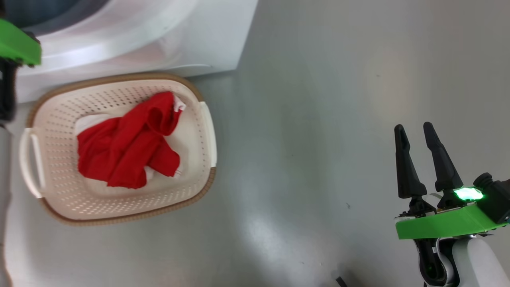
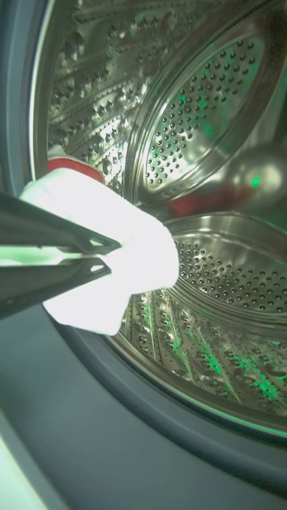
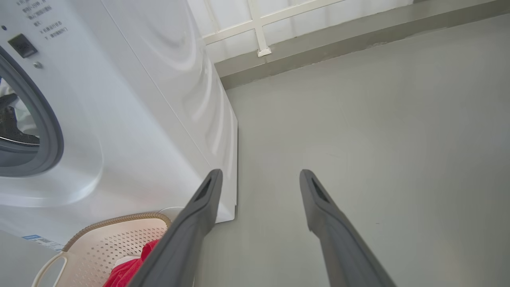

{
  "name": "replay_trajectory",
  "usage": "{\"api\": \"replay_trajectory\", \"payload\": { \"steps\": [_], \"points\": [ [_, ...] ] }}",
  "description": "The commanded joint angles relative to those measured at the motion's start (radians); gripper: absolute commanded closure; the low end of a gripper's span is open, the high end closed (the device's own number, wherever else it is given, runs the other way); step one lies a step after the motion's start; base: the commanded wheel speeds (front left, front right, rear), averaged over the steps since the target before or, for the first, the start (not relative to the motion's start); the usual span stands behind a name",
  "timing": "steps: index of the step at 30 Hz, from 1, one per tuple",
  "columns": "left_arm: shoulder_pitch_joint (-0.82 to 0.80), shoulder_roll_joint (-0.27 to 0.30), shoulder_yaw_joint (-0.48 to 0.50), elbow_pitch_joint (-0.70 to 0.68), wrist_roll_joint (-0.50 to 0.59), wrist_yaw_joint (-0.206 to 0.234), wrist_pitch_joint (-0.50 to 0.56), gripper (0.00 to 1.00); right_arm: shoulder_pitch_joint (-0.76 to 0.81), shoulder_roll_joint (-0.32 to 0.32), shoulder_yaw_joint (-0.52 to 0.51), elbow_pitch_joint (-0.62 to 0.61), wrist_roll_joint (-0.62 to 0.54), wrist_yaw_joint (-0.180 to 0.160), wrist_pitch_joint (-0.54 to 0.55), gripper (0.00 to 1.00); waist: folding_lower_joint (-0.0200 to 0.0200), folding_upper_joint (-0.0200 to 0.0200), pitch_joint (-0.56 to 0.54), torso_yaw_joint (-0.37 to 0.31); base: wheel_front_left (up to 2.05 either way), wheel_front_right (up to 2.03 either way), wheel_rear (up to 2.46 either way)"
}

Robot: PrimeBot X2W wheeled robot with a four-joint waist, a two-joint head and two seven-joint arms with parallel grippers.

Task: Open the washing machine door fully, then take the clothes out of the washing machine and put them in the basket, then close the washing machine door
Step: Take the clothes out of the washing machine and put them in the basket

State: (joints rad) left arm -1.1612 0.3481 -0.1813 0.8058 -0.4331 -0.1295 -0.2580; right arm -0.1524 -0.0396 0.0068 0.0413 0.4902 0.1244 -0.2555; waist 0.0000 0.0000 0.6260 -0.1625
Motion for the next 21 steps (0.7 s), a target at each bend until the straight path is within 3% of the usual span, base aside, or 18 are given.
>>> {"api": "replay_trajectory", "payload": {
  "steps": [1, 13, 21],
  "points": [
    [0.038, 0.034, 0.047, -0.056, 0.031, 0.007, -0.004, 1.00, 0.008, -0.011, 0.011, -0.018, -0.012, 0.006, -0.006, 0.00, 0.0000, 0.0000, -0.029, 0.028, 0.00, 0.00, 0.00],
    [0.304, -0.107, 0.266, -0.309, 0.173, 0.000, -0.004, 1.00, 0.038, -0.011, -0.027, 0.013, -0.047, 0.006, -0.006, 0.00, 0.0000, 0.0000, -0.139, 0.089, 0.00, 0.00, 0.00],
    [0.474, -0.183, 0.316, -0.484, 0.194, -0.001, -0.004, 1.00, 0.074, -0.011, -0.058, 0.029, -0.065, 0.006, -0.006, 0.00, 0.0000, 0.0000, -0.209, 0.134, 0.00, 0.00, 0.00]
  ]
}}
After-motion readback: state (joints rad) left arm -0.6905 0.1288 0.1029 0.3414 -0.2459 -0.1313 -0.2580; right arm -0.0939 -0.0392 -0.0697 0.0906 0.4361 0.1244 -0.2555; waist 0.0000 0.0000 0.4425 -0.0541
